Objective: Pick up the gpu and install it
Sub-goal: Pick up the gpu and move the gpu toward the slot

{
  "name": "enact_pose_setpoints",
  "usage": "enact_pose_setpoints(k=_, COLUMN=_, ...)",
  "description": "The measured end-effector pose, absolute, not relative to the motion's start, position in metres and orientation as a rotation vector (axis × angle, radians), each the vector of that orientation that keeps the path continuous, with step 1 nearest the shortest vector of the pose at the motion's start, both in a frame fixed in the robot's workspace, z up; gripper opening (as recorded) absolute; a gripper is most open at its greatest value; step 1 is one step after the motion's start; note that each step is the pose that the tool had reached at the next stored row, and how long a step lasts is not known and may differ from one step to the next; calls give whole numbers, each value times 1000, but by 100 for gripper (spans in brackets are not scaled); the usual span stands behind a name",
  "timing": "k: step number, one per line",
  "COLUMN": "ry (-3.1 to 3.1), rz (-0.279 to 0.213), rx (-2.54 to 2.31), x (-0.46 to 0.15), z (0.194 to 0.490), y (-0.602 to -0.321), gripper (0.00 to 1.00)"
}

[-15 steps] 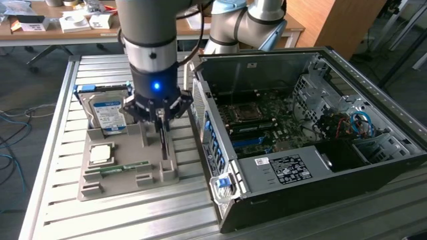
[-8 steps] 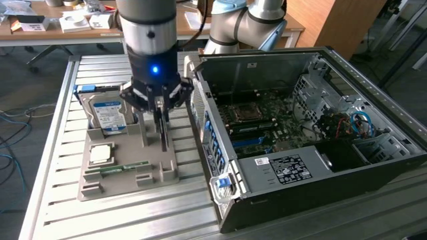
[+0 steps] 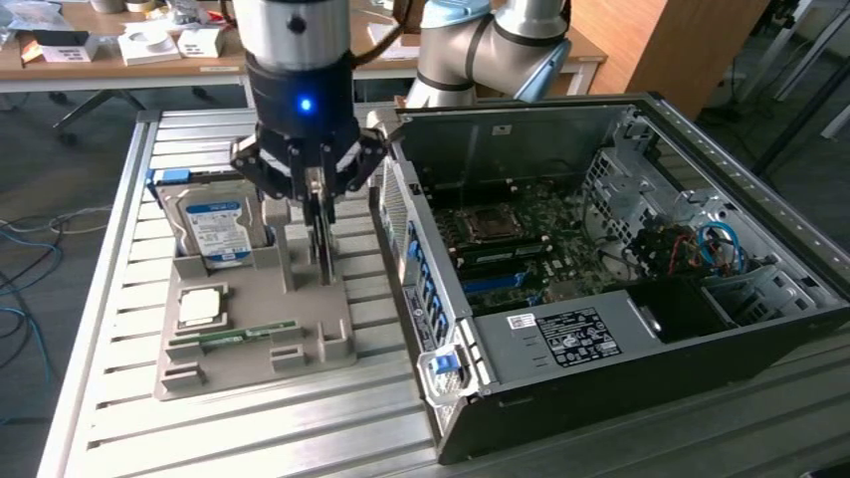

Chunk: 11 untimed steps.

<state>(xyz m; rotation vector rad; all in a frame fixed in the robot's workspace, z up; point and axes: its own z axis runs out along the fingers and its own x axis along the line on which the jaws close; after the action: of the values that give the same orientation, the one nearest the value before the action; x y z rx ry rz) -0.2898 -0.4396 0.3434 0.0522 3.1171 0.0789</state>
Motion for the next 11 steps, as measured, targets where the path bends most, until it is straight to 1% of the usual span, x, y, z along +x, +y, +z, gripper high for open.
enact_pose_setpoints(k=11, ry=3117, rz=82, rx=52, x=-290, z=377, y=-440, gripper=27)
